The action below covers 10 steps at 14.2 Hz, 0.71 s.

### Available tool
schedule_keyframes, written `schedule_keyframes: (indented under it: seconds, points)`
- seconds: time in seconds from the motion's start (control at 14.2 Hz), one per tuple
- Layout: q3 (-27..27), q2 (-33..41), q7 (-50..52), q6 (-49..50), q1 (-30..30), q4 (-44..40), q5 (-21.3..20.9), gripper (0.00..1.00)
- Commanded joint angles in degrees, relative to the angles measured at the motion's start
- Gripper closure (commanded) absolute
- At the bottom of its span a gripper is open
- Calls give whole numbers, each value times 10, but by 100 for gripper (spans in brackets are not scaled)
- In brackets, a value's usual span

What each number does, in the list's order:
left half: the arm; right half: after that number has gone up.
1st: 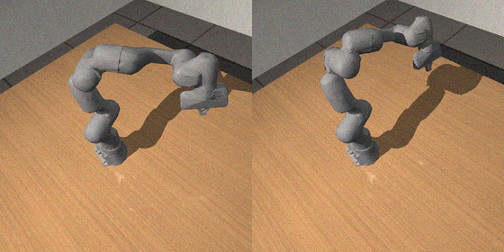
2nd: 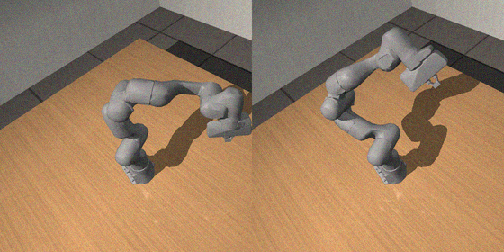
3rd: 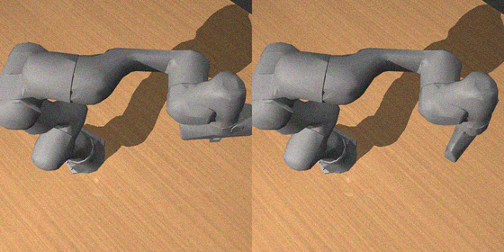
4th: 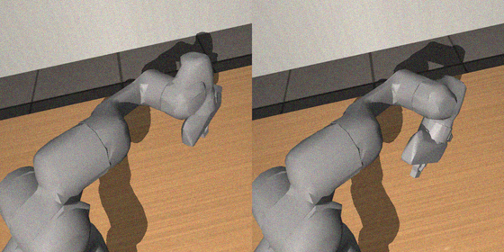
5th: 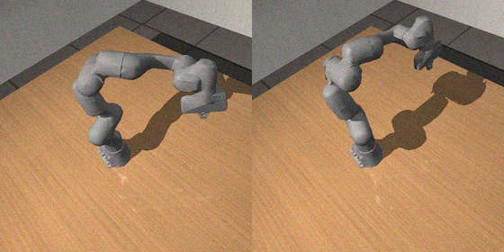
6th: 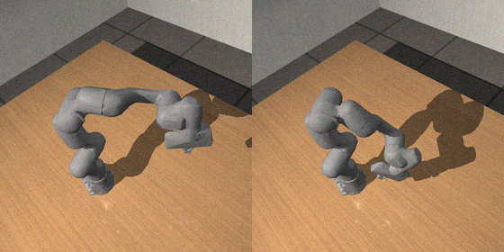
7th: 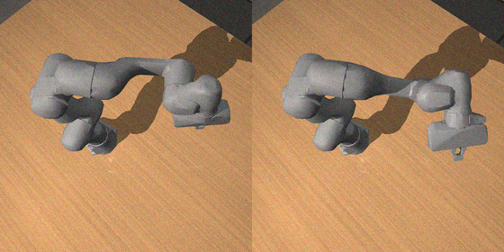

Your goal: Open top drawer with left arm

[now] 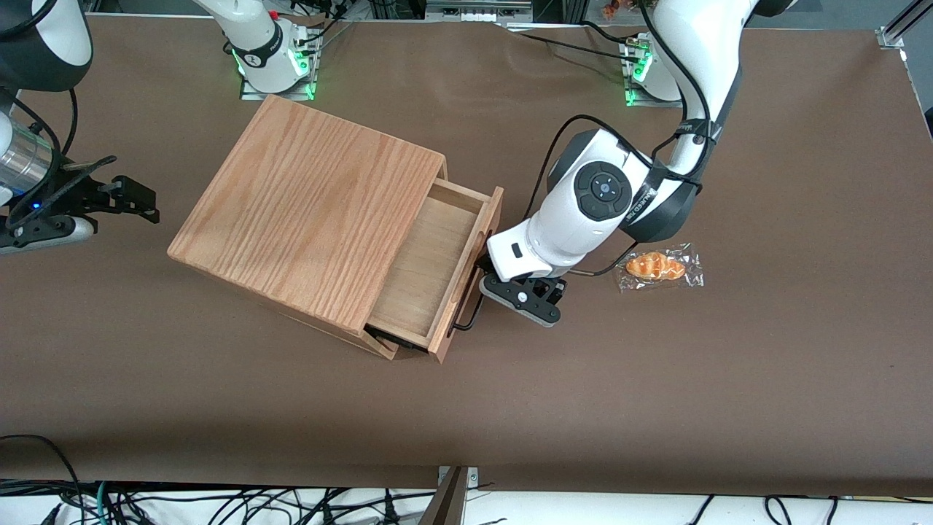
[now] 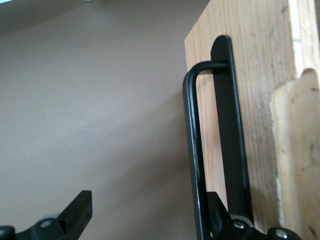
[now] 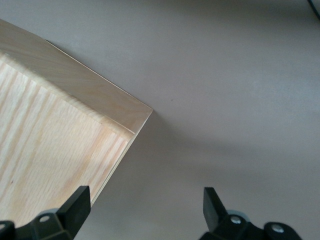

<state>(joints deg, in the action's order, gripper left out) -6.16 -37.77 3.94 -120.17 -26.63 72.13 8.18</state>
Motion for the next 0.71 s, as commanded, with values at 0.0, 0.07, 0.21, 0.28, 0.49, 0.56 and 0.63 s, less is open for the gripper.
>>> schedule_keyframes:
  seconds: [0.0,0.07,0.21,0.28,0.49,0.56,0.63]
  points:
    - [-3,23,-5,19,9,13,-7,0]
    - [-3,24,-5,28,9,10,-7,0]
    - [-3,42,-5,68,11,8,-6,0]
    - [-3,50,-5,92,15,8,-6,0]
    - [-2,84,-6,159,32,8,-8,0]
    - [0,97,-6,184,40,8,-13,0]
    - [1,112,-9,212,49,9,-15,0]
